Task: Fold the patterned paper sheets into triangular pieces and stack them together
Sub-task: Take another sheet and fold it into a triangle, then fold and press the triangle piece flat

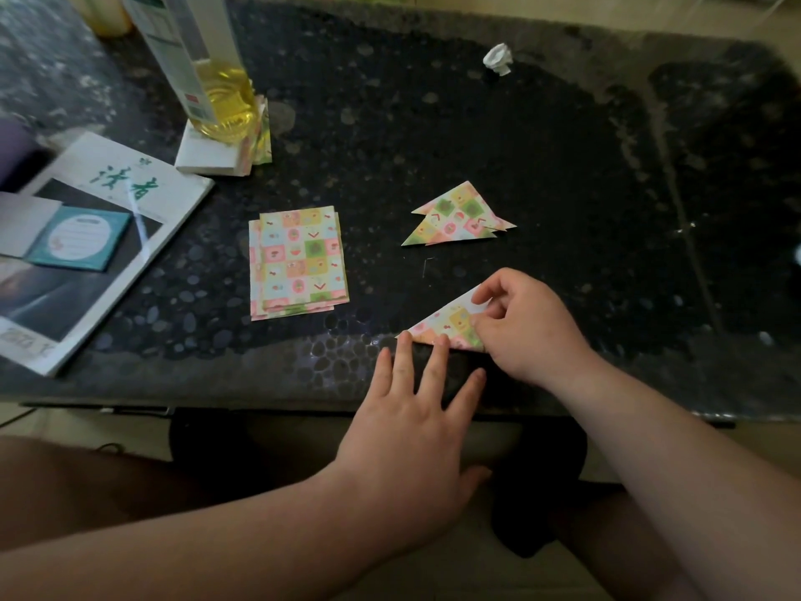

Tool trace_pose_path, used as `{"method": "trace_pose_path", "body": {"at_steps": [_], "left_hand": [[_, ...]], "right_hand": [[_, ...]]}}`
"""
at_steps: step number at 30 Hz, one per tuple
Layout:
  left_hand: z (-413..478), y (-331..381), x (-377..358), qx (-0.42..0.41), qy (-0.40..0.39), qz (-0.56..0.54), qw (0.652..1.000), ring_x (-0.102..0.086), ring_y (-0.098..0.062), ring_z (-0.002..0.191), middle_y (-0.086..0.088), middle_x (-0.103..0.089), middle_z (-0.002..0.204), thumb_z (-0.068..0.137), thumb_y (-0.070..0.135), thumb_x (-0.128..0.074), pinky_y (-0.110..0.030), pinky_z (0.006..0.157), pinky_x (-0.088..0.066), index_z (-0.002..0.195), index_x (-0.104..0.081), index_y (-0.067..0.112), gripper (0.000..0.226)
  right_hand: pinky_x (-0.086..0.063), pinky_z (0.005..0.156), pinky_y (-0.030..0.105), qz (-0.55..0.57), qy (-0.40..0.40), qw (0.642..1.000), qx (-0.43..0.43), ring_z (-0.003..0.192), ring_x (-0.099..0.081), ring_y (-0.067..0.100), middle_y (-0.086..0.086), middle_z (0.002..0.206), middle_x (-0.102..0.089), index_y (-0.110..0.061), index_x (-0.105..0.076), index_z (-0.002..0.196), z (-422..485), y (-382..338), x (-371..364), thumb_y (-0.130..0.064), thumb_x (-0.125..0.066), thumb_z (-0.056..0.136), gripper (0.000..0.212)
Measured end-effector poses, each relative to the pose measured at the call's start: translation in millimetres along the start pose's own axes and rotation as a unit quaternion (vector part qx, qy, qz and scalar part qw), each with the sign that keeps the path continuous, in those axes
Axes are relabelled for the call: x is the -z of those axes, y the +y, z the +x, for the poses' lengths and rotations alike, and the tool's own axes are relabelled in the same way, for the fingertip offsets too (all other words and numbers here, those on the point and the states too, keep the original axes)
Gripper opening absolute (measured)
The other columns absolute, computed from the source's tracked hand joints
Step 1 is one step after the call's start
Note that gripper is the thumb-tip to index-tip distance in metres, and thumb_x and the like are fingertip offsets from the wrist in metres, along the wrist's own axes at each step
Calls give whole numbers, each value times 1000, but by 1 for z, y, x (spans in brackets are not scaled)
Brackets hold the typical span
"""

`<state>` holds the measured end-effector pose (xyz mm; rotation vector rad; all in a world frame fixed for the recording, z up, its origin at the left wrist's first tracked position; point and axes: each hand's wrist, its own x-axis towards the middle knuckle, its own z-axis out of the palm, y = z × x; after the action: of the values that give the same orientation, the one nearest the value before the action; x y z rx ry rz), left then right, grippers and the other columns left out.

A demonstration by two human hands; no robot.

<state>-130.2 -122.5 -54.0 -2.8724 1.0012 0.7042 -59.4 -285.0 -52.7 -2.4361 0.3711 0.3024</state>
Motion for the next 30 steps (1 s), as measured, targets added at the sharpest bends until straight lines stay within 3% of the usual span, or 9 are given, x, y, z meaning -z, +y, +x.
{"method": "trace_pose_path", "body": {"at_steps": [7, 16, 30], "left_hand": [[1, 0, 2, 0, -3, 2, 1000, 26, -52, 148, -20, 28, 164, 98, 73, -28, -63, 123, 8, 160, 19, 30, 89], [1, 0, 2, 0, -7, 5, 1000, 25, -52, 148, -20, 29, 163, 98, 73, -28, -63, 123, 8, 159, 20, 30, 89], [1, 2, 1, 9, 2, 4, 1000, 25, -53, 148, -23, 28, 163, 97, 74, -28, -63, 123, 6, 160, 18, 29, 89]], "right_hand": [[-56, 70, 32, -8, 10, 1000, 0, 75, -63, 10, -6, 80, -66, -30, -58, 91, 1, 1, -2, -12, -68, 89, 21], [-44, 61, 26, 9, 11, 1000, -5, 72, -64, 12, -4, 77, -67, -29, -57, 87, 2, 2, -2, -11, -69, 86, 21], [-51, 67, 23, 29, 56, 998, 10, 78, -63, 6, -10, 83, -66, -27, -62, 89, 1, 5, -6, -19, -74, 91, 14]]}}
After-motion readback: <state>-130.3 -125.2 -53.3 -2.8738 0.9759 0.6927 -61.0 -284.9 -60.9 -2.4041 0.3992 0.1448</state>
